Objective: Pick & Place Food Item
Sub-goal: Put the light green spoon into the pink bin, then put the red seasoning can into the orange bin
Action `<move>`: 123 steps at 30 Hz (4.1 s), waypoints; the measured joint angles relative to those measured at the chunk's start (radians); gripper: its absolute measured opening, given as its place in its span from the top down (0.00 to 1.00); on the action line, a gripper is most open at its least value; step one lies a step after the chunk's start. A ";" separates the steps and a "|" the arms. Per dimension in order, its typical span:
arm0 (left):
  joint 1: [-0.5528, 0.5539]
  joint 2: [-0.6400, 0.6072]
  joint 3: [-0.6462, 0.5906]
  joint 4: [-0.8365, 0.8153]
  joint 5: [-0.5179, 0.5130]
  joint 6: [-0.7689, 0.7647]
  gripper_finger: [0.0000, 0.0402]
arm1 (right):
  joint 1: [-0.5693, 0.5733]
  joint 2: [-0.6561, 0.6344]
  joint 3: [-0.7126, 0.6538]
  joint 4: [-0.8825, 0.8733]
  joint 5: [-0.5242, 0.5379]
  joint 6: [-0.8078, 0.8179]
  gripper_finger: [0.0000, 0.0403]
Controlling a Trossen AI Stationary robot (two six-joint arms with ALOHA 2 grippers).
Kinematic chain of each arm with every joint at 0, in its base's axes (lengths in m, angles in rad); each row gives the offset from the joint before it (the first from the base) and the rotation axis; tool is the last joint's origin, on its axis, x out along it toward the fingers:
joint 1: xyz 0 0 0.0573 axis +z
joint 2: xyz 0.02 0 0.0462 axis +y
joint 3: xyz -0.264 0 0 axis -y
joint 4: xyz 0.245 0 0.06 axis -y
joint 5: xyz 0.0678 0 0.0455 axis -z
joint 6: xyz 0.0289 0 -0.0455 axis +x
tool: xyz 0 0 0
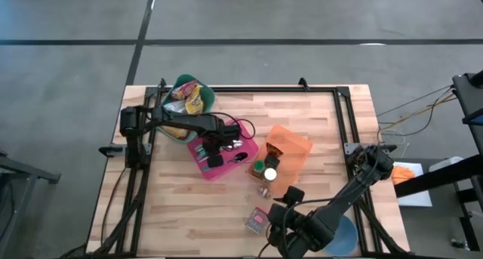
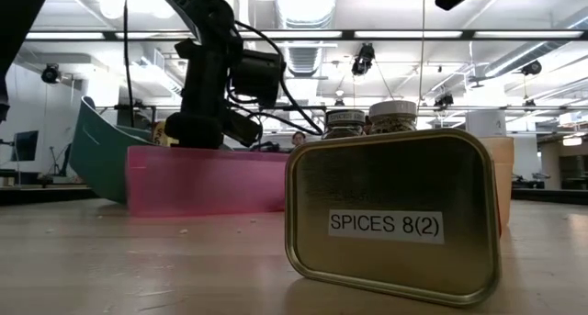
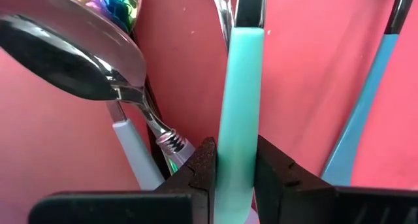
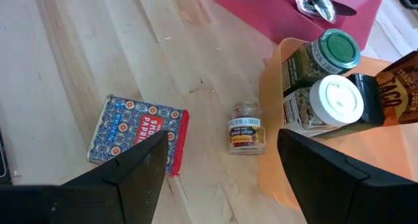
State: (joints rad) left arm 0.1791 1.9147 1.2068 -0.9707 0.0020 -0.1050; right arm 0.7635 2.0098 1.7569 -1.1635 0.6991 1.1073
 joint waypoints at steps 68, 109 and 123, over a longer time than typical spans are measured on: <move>-0.094 -0.246 0.148 -0.322 0.035 -0.216 0.32 | -0.001 0.002 -0.002 0.029 -0.045 -0.169 0.29; -0.276 -0.631 -0.049 -0.238 0.097 -0.449 0.32 | -0.235 0.003 -0.178 0.378 -0.500 -1.564 0.29; -0.276 -0.631 -0.049 -0.237 0.129 -0.486 0.32 | -0.239 0.007 -0.190 0.402 -0.622 -1.630 0.29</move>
State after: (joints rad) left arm -0.0967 1.2839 1.1580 -1.2079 0.1314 -0.5909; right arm 0.5249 2.0171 1.5673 -0.7612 0.0769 -0.5228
